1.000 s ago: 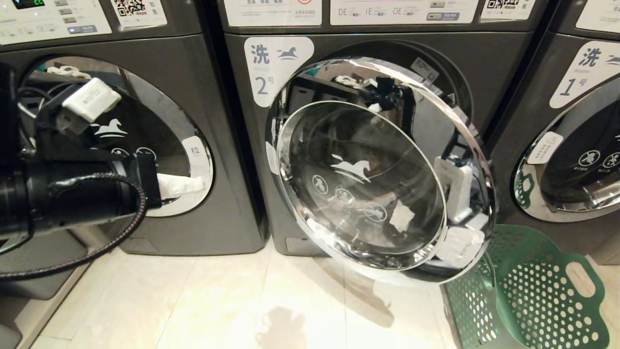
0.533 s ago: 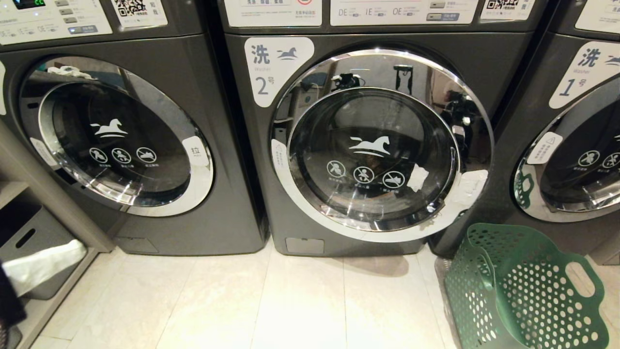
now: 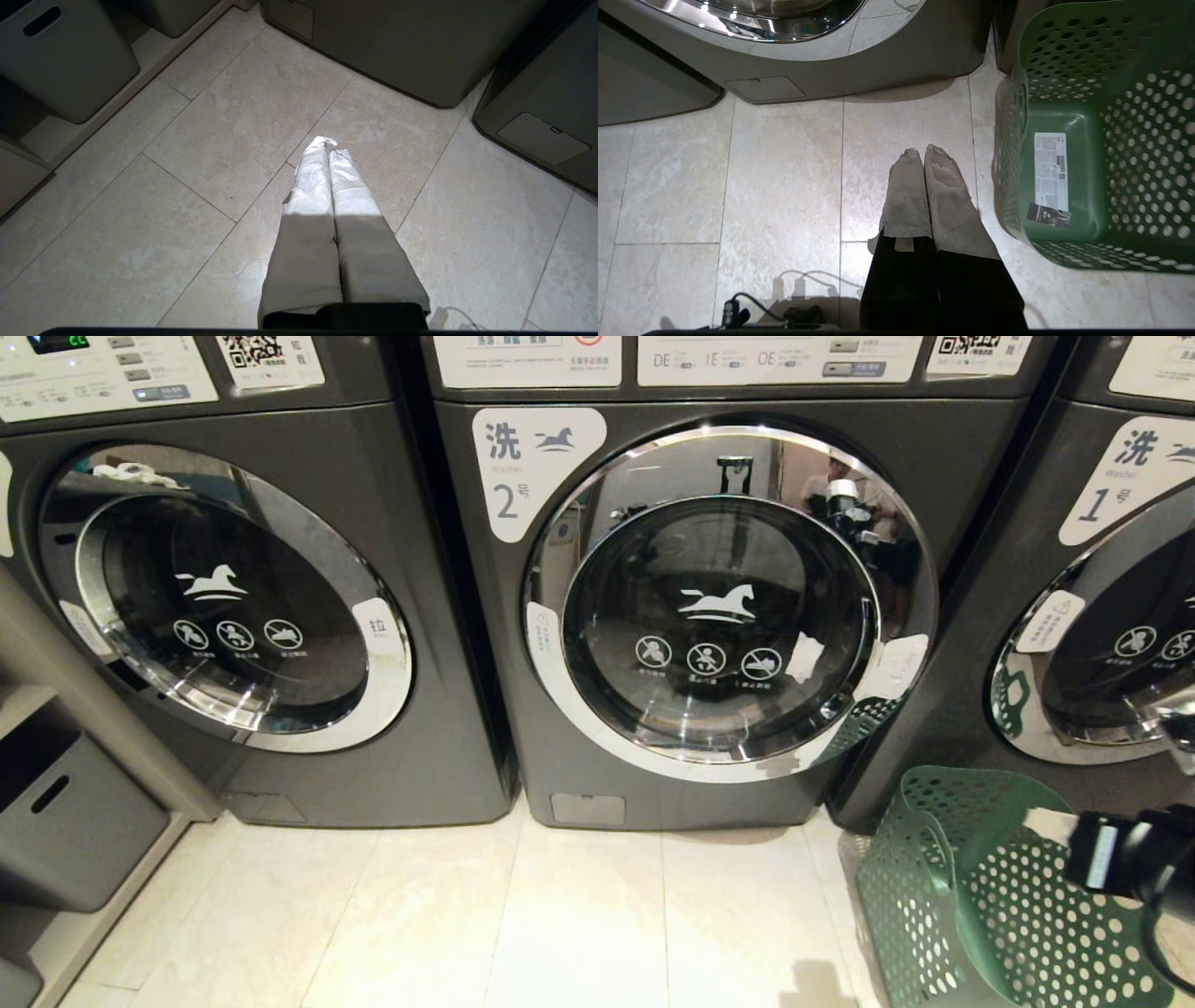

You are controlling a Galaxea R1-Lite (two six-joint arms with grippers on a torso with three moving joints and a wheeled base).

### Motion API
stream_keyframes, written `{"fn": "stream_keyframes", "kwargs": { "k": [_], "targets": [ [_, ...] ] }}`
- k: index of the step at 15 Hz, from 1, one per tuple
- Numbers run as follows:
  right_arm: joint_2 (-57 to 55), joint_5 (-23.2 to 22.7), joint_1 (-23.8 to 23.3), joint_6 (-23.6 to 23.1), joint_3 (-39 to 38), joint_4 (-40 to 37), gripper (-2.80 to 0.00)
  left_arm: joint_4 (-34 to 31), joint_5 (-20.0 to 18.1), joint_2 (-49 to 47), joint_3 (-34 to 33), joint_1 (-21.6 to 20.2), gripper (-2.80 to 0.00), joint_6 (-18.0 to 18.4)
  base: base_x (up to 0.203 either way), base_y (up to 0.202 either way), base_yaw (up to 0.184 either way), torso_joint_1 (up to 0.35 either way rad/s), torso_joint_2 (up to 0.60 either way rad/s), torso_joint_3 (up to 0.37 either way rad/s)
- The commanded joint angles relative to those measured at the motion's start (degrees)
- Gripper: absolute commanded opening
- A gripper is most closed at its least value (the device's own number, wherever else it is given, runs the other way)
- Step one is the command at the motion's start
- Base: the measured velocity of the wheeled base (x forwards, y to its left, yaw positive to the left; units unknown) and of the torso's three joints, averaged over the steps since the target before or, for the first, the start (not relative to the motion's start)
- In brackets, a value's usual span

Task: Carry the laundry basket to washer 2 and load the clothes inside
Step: Press the washing machine door tightly with the right hand

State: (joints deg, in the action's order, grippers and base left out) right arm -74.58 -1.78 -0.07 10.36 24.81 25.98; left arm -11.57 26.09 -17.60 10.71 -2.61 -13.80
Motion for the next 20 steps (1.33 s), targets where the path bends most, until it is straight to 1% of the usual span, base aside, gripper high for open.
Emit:
{"fn": "stream_keyframes", "kwargs": {
  "k": [1,3,5,7,9,12,13,15,16,17,18,19,20],
  "targets": [
    [-21.31,-0.14,-0.05,0.01,-0.06,17.18,-2.8,2.01,0.01,2.39,-2.42,-0.72,-2.8,-0.05,0.0,0.0,0.0,0.0,0.0,0.0],
    [-37.09,-1.1,-0.06,-0.03,2.35,33.85,-2.8,2.84,-0.6,2.4,-2.75,-0.73,-2.8,1.16,0.0,0.0,0.0,0.0,0.0,0.0],
    [-49.37,-3.27,0.02,-0.01,6.79,47.19,-2.8,3.13,-0.6,2.4,-3.23,-0.73,-2.8,1.23,0.0,0.0,0.0,0.0,0.0,0.0],
    [-56.45,-4.91,0.1,-0.01,12.25,58.15,-2.8,3.13,-0.6,2.4,-3.07,-0.73,-2.8,1.32,0.0,0.0,0.0,0.0,0.0,0.0],
    [-56.52,-5.63,0.13,-0.19,13.9,60.96,-2.8,3.13,-0.6,2.4,-2.9,-0.73,-2.8,1.23,0.0,0.0,0.0,0.0,0.0,0.0],
    [-55.91,-5.65,0.1,-0.21,15.5,61.47,-2.8,3.13,-0.68,2.4,-2.71,-0.73,-2.8,1.4,0.0,0.0,0.0,0.0,0.0,0.0],
    [-55.66,-5.4,0.09,-0.25,16.51,61.63,-2.8,3.11,-1.19,2.47,-3.19,-0.7,-2.8,1.93,0.0,0.0,0.0,0.0,0.0,0.0],
    [-54.42,-3.79,0.07,-0.59,18.63,61.64,-2.8,2.94,-3.05,5.97,-3.49,0.68,-2.8,4.67,0.0,0.0,0.0,0.0,0.0,0.0],
    [-53.79,-3.39,-0.06,-1.1,19.77,61.57,-2.8,2.58,-4.62,9.99,-3.38,1.37,-2.8,7.34,0.0,0.0,0.0,0.0,0.0,0.0],
    [-53.62,-3.33,-0.28,-1.82,20.87,61.5,-2.8,2.12,-7.36,14.26,-3.3,1.84,-2.8,11.74,0.0,0.0,0.0,0.0,0.0,0.0],
    [-53.73,-3.32,-0.35,-2.65,22.51,61.41,-2.8,1.9,-11.19,16.97,-3.29,2.23,-2.8,16.34,0.0,0.0,0.0,0.0,0.0,0.0],
    [-53.82,-3.32,-0.39,-3.93,23.7,61.36,-2.8,1.83,-16.3,17.78,-3.52,2.5,-2.8,18.77,0.0,0.0,0.0,0.0,0.0,0.0],
    [-53.66,-3.32,-0.45,-4.65,24.02,61.35,-2.8,2.2,-20.2,17.72,-4.32,2.63,-2.8,20.7,0.0,0.0,0.0,0.0,0.0,0.0]
  ]
}}
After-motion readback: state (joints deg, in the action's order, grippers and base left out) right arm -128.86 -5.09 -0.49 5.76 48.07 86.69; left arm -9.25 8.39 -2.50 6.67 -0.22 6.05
